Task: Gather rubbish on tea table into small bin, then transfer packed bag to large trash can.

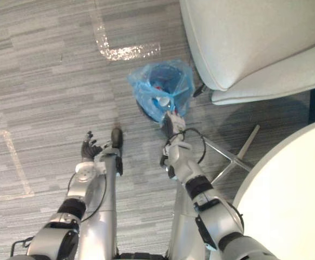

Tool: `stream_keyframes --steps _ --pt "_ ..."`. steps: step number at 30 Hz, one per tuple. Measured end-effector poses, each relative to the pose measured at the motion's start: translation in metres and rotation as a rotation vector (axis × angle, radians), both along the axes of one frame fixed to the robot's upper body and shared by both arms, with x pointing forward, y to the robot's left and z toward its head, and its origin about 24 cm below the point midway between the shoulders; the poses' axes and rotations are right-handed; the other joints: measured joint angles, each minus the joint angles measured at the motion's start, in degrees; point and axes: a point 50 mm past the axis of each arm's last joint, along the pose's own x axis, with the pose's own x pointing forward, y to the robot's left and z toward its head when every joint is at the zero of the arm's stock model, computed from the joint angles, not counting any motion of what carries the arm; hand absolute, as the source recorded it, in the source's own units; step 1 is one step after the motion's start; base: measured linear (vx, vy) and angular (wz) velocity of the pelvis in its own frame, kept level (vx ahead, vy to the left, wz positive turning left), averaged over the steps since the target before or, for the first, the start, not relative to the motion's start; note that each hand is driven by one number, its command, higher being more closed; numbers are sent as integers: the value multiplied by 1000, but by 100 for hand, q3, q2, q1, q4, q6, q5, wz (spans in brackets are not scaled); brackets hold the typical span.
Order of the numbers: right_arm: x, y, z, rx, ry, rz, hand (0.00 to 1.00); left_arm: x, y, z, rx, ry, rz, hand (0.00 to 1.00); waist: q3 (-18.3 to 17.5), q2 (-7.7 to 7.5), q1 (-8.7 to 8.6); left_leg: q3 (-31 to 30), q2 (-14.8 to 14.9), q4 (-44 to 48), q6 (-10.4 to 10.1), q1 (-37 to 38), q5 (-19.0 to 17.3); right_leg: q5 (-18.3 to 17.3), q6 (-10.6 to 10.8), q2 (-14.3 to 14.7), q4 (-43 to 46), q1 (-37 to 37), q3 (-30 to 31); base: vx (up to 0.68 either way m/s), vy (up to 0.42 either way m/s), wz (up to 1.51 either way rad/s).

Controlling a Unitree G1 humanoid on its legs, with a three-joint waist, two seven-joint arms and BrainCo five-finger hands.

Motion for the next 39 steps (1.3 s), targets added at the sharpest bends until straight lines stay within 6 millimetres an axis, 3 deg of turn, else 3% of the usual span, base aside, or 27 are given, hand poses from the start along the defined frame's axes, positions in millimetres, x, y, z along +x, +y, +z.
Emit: stream_keyframes --steps 9,16,21,25,30,32,39 --pt "-45 18 -48 83 165 86 100 -40 4 -44 44 180 -30 0 -227 -143 -32 263 -24 -837 28 1705 25 148 61 11 -887 1658 23 65 11 -4" --pt "-79 21 -73 144 273 143 100 -77 -7 -79 110 346 -155 0 -965 -198 -68 504 -7 -1943 73 2878 219 441 162 171 -2017 2722 89 117 -5 -11" --pt "-88 17 -83 187 338 166 100 -94 -8 -93 159 426 -216 0 -1310 -218 -145 554 -33 -2975 20 3694 623 837 225 322 -3025 3464 106 171 3 -9" --pt "-92 9 -85 193 361 181 100 -102 -2 -97 189 450 -245 0 -1516 -201 -201 629 -75 -3433 26 4207 733 1033 297 383 -3625 4011 126 112 41 -6" --pt "-96 2 -71 207 316 232 100 -102 -3 -89 237 395 -299 0 -1771 -157 -227 708 -146 -3850 53 4737 826 1241 379 388 -4185 4559 180 65 47 -7" --pt "-98 -2 -64 204 286 256 100 -97 -11 -78 242 327 -338 0 -1979 -122 -237 714 -192 -3959 84 4824 850 1333 418 385 -4382 4682 220 17 47 -2" --pt "-103 -11 -38 219 211 347 100 -83 -24 -34 296 74 -454 0 -2149 -27 -235 863 -273 -4305 172 5184 905 1485 462 369 -4670 4911 419 -10 31 -13"
